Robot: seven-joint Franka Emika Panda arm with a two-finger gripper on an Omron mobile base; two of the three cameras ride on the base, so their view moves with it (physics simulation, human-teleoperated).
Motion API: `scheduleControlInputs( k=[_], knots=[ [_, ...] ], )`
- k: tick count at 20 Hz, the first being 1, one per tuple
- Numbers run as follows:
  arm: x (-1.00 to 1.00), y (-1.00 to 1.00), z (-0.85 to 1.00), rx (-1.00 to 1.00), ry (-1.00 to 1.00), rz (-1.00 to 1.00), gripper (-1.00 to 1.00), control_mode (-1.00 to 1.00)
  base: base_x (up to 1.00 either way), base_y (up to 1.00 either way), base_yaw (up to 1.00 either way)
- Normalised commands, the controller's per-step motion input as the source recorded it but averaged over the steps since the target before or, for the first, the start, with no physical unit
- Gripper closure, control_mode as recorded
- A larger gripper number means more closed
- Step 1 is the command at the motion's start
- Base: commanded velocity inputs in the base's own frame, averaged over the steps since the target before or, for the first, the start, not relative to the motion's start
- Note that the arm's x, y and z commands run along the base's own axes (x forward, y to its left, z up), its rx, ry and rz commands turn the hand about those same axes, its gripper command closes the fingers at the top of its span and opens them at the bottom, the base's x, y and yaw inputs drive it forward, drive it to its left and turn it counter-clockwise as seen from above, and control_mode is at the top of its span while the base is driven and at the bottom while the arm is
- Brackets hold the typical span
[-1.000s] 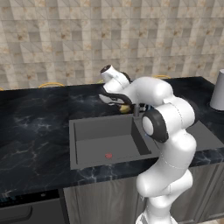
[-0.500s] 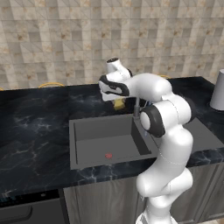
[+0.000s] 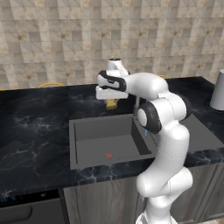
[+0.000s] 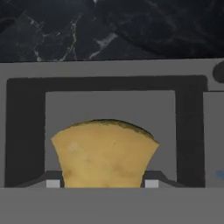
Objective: Soak the sponge with water for a few seconds and then drop it inside the sink.
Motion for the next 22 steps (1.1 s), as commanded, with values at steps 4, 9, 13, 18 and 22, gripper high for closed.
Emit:
scheduleControlInputs(
  k=[4,9,13,18,22],
  knots=[
    [0.18,0.44,-0.24,0.11,0.08,0.08,1.00,-1.00,0.00,0.00,0.00],
    [0.01,0.31,-0.30,0.01,0.15,0.00,1.00,-1.00,0.00,0.00,0.00],
    [0.00,0.17,-0.40,-0.03,0.22,0.00,1.00,-1.00,0.00,0.00,0.00],
    [0.00,0.13,-0.50,-0.03,0.11,0.00,1.00,-1.00,0.00,0.00,0.00],
    [0.04,0.00,-0.67,0.00,0.00,0.00,1.00,-1.00,0.00,0.00,0.00]
  ],
)
